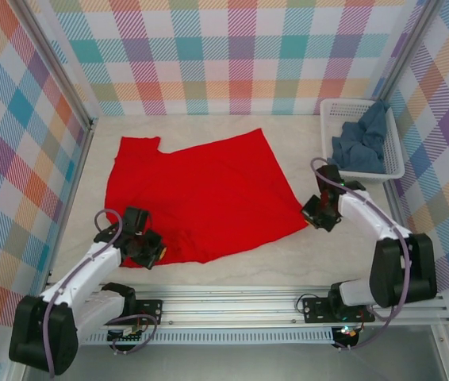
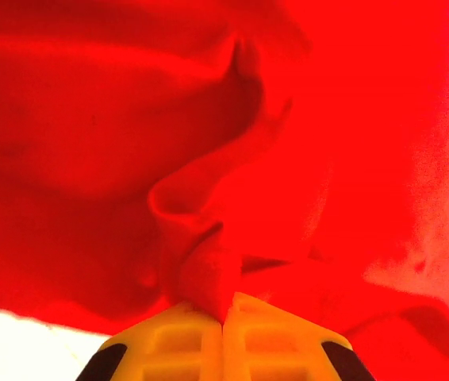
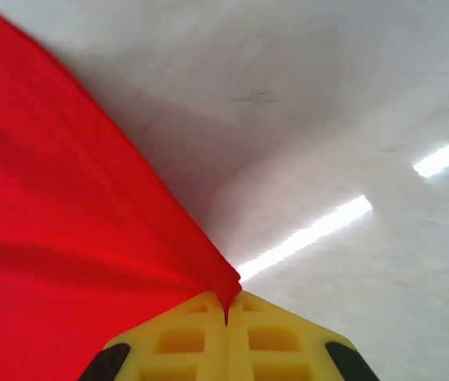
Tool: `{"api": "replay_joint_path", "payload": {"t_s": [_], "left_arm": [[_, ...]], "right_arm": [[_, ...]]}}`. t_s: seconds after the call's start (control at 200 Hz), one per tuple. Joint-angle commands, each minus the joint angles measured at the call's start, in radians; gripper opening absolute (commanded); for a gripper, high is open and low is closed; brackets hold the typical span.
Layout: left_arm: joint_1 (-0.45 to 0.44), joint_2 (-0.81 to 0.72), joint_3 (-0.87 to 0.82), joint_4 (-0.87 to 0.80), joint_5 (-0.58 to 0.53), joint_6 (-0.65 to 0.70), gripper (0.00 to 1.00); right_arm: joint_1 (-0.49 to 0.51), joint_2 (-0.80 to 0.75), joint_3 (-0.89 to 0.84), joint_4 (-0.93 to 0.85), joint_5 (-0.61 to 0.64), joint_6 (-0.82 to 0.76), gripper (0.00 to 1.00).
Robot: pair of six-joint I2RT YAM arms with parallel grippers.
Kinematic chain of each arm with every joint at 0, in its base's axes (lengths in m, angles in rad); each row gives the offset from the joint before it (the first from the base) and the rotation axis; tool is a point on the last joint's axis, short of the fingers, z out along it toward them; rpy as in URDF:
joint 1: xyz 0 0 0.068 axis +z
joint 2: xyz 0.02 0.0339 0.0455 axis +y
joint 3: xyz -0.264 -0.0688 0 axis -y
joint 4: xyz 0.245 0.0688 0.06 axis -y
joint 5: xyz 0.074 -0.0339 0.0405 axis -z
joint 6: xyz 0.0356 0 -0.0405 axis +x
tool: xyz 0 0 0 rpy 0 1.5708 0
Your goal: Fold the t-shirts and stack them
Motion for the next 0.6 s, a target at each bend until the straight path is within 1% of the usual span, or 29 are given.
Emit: {"api": "replay_joint_path", "payload": {"t_s": [0.0,0.09,0.21,0.29,0.395,0.51,0.595], "left_arm": [[-0.025,0.106,0.06,0.069,-0.016,0.006,0.0],[-0.046,0.241,0.129,0.126,-0.012,0.042,0.0],[-0.062,0.432,0.275,0.13,-0.014,0.124,0.0],[-0.064,0.507,0.352,0.094,-0.034,0.155,0.0],[-0.062,0.486,0.374,0.043,-0.109,0.163,0.0],[-0.061,0.385,0.363,-0.063,-0.212,0.195,0.0],[-0.053,0.314,0.331,-0.146,-0.254,0.197,0.0]], "right_arm": [[-0.069,-0.055,-0.026,-0.138,0.1,0.021,0.0],[-0.106,-0.088,-0.034,-0.184,0.121,0.037,0.0],[-0.114,-0.118,-0.073,-0.172,0.053,0.063,0.0],[-0.114,-0.104,-0.11,-0.136,-0.005,0.07,0.0],[-0.11,-0.038,-0.141,-0.045,-0.096,0.034,0.0],[-0.074,0.084,-0.1,0.006,-0.19,-0.008,0.0],[-0.021,0.145,-0.048,-0.007,-0.195,-0.016,0.0]]}}
